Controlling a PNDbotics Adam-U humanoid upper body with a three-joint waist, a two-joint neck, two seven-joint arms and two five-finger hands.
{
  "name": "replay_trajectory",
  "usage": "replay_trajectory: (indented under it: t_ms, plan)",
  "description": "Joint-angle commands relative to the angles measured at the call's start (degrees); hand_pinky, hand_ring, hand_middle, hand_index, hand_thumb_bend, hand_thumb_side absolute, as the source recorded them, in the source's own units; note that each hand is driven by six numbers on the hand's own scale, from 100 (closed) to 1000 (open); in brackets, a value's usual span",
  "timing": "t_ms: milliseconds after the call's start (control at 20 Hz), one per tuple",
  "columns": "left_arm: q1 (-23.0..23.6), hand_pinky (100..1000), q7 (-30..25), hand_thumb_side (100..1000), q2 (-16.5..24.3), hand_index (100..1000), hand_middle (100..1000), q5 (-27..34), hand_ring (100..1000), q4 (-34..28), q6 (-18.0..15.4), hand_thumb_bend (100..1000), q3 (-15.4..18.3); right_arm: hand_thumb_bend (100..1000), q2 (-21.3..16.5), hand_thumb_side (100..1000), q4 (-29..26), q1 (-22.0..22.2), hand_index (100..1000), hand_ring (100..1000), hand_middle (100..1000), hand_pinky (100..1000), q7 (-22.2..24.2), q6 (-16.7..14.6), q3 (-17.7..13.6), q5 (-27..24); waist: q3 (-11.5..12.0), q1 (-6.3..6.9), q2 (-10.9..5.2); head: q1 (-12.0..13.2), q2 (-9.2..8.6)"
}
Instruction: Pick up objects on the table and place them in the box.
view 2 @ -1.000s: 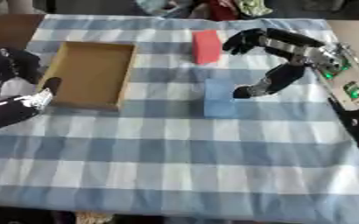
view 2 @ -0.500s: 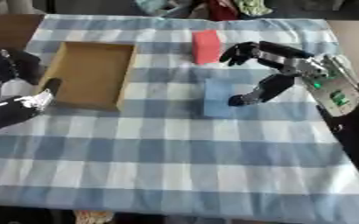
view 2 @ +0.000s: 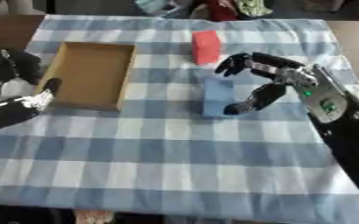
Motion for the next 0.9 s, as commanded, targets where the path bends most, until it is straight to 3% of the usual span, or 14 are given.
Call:
replay_trajectory:
  t_ms: [50, 700, 900]
  plan:
    - [-0.3, 504, -0.2, 100, 0.4, 631, 511, 0.3, 531, -0.6, -0.1, 433, 0.1, 608, 0.0, 496, 0.6, -0.8, 865, 796, 835, 817, -0.1, -0.4, -1.0, 1.2, 0.0, 0.18, -1.00, -0.1, 0.32]
    - [-0.4, 505, -0.3, 100, 0.3, 632, 512, 0.3, 532, -0.7, -0.1, 430, 0.1, 589, 1.9, 485, 3.6, -0.5, 830, 735, 778, 787, -1.7, -1.1, -2.3, 4.4, 0.2, 0.34, -0.99, -0.2, 0.32]
    - [-0.4, 505, -0.3, 100, 0.3, 632, 512, 0.3, 533, -0.7, -0.1, 430, 0.1, 546, 2.2, 462, 4.2, -0.6, 778, 667, 716, 756, -2.5, -1.5, -2.7, 5.3, 0.3, 0.33, -0.96, -0.2, 0.32]
